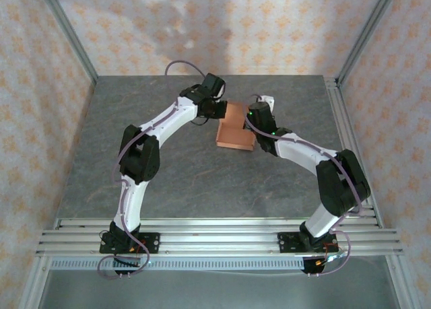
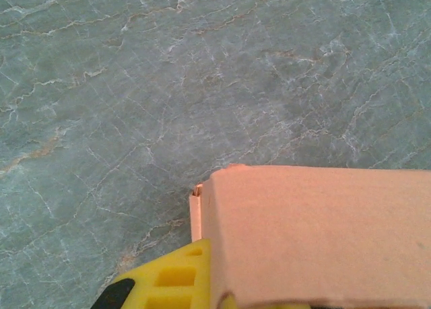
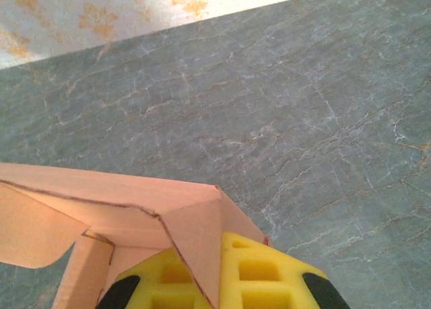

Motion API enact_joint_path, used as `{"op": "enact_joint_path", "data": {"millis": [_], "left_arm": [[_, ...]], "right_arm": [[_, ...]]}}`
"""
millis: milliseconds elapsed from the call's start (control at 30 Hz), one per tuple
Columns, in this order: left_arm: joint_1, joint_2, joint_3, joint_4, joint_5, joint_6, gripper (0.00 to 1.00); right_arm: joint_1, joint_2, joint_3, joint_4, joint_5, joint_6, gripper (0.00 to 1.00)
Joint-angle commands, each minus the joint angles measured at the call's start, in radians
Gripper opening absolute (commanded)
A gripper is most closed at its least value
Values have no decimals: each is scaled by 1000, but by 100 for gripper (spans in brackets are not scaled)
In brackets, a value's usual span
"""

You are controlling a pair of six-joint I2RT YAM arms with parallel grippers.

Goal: Fold the paper box

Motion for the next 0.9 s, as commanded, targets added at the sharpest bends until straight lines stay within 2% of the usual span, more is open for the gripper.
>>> {"op": "enact_joint_path", "data": {"millis": [0,400,867], "left_arm": [[-13,-61,-48,52,-62,-54,0],[-56,-164,-223,230,-96,-84,0],[-66,-198,-331,311,-92,-118,0]], "right_arm": [[12,-30,-38,178,60,13,0],[30,-75,-212,414,47,-22,0],[41,-79,-391,627,9,-42,0]]}}
